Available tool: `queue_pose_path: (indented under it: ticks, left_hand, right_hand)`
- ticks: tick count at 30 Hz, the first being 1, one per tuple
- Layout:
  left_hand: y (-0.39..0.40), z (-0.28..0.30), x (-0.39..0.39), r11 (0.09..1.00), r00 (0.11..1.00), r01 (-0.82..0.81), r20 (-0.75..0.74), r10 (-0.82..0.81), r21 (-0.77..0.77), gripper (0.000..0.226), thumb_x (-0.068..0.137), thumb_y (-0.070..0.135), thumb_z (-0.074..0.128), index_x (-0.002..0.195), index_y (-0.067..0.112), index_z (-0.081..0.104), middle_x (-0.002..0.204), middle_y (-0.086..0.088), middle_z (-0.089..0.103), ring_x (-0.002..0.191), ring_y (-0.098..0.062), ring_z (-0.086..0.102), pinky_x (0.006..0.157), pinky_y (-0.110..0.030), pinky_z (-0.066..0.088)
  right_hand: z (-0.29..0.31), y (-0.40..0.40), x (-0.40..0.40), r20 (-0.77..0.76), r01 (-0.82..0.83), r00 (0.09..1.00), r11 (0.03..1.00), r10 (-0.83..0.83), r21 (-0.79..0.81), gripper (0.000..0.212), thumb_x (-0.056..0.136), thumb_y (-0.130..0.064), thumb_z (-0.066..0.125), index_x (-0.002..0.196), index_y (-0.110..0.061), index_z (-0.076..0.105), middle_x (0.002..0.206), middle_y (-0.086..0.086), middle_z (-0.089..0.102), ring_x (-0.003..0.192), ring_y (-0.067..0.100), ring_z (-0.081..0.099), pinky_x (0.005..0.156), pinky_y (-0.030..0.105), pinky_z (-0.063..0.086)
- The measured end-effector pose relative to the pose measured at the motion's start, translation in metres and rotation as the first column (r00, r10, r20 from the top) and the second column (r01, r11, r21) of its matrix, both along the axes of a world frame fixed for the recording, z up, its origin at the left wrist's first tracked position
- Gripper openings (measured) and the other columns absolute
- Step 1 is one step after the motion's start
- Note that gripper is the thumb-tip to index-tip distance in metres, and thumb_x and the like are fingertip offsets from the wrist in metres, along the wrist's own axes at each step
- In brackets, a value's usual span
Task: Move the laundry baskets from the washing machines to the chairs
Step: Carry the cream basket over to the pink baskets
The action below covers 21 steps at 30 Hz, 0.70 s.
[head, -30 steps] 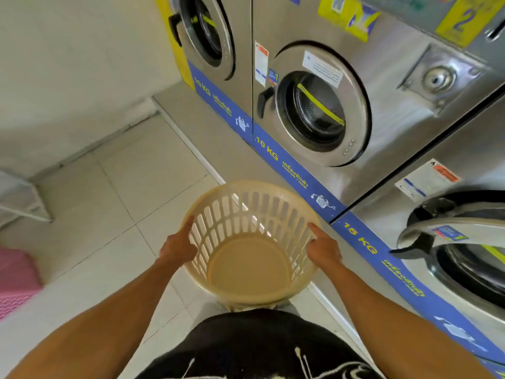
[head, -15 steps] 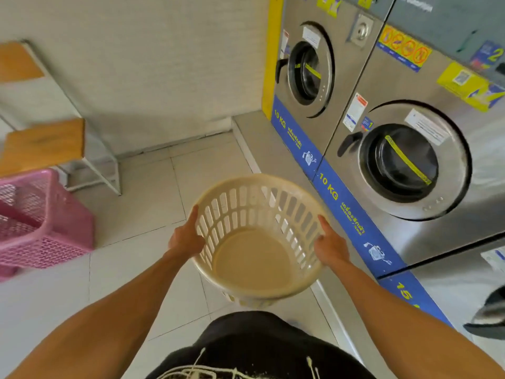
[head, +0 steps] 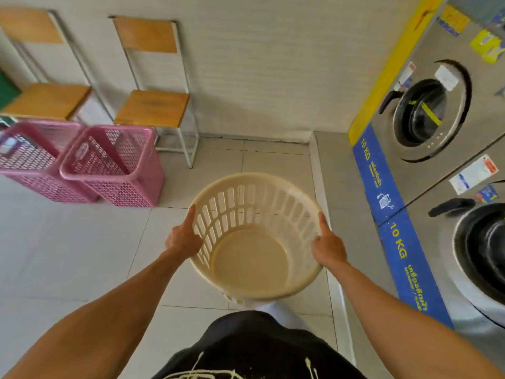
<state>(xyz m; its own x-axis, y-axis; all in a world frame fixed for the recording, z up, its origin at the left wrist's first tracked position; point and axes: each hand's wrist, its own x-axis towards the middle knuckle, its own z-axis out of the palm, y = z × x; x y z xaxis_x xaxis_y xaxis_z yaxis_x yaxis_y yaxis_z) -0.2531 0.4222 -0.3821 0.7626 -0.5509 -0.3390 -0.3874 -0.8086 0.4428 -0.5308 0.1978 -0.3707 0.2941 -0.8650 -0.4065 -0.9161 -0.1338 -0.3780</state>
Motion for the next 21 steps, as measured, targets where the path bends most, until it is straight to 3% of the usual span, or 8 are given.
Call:
queue_pose_path:
  ticks: [5, 10, 13, 17, 21]
  left_hand:
    - [0.015, -0.005, 0.016, 0.991, 0.991, -0.132, 0.001, 0.132, -0.024, 0.086, 0.095, 0.017, 0.057, 0.156, 0.042, 0.002, 0.132, -0.011, 0.058, 0.087, -0.019, 0.062, 0.061, -0.028, 0.055]
    - [-0.005, -0.005, 0.033, 0.976, 0.975, -0.214, -0.062, 0.211, -0.044, 0.081, 0.096, 0.020, 0.058, 0.156, 0.039, 0.007, 0.136, -0.008, 0.055, 0.098, -0.022, 0.061, 0.067, -0.026, 0.053]
    - [-0.018, -0.008, 0.039, 0.966, 0.965, -0.258, -0.062, 0.257, -0.011, 0.082, 0.096, 0.020, 0.055, 0.155, 0.042, 0.002, 0.125, -0.007, 0.059, 0.089, -0.018, 0.060, 0.059, -0.019, 0.049]
    - [-0.033, -0.018, 0.049, 0.940, 0.934, -0.341, -0.111, 0.339, -0.006, 0.089, 0.092, 0.018, 0.054, 0.152, 0.048, -0.004, 0.109, -0.006, 0.062, 0.083, -0.018, 0.063, 0.066, -0.033, 0.060]
    - [-0.045, -0.027, 0.058, 0.910, 0.902, -0.414, -0.124, 0.413, 0.024, 0.094, 0.091, 0.018, 0.054, 0.151, 0.048, -0.011, 0.103, -0.007, 0.062, 0.080, -0.019, 0.064, 0.063, -0.034, 0.060]
  right_hand:
    - [-0.008, -0.017, 0.052, 0.001, -0.123, 0.992, 0.991, 0.123, 0.046, 0.068, 0.105, -0.023, 0.030, 0.159, -0.051, -0.002, 0.081, 0.002, 0.059, 0.065, 0.019, 0.058, 0.051, 0.031, 0.040]
    - [-0.011, -0.057, 0.097, -0.028, -0.227, 0.973, 0.973, 0.229, 0.050, 0.064, 0.108, -0.026, 0.029, 0.162, -0.043, -0.001, 0.083, 0.003, 0.060, 0.064, 0.018, 0.056, 0.049, 0.030, 0.036]
    - [-0.011, -0.080, 0.114, -0.053, -0.277, 0.959, 0.960, 0.279, 0.038, 0.064, 0.108, -0.028, 0.030, 0.162, -0.043, -0.001, 0.084, 0.003, 0.060, 0.067, 0.020, 0.058, 0.052, 0.030, 0.040]
    - [-0.012, -0.112, 0.142, -0.055, -0.315, 0.947, 0.949, 0.316, 0.017, 0.065, 0.107, -0.027, 0.030, 0.161, -0.046, -0.001, 0.080, 0.005, 0.062, 0.068, 0.024, 0.062, 0.055, 0.032, 0.045]
    - [-0.012, -0.137, 0.174, -0.057, -0.385, 0.921, 0.923, 0.385, 0.011, 0.064, 0.108, -0.027, 0.029, 0.161, -0.046, -0.002, 0.076, 0.003, 0.057, 0.067, 0.023, 0.061, 0.055, 0.032, 0.045]
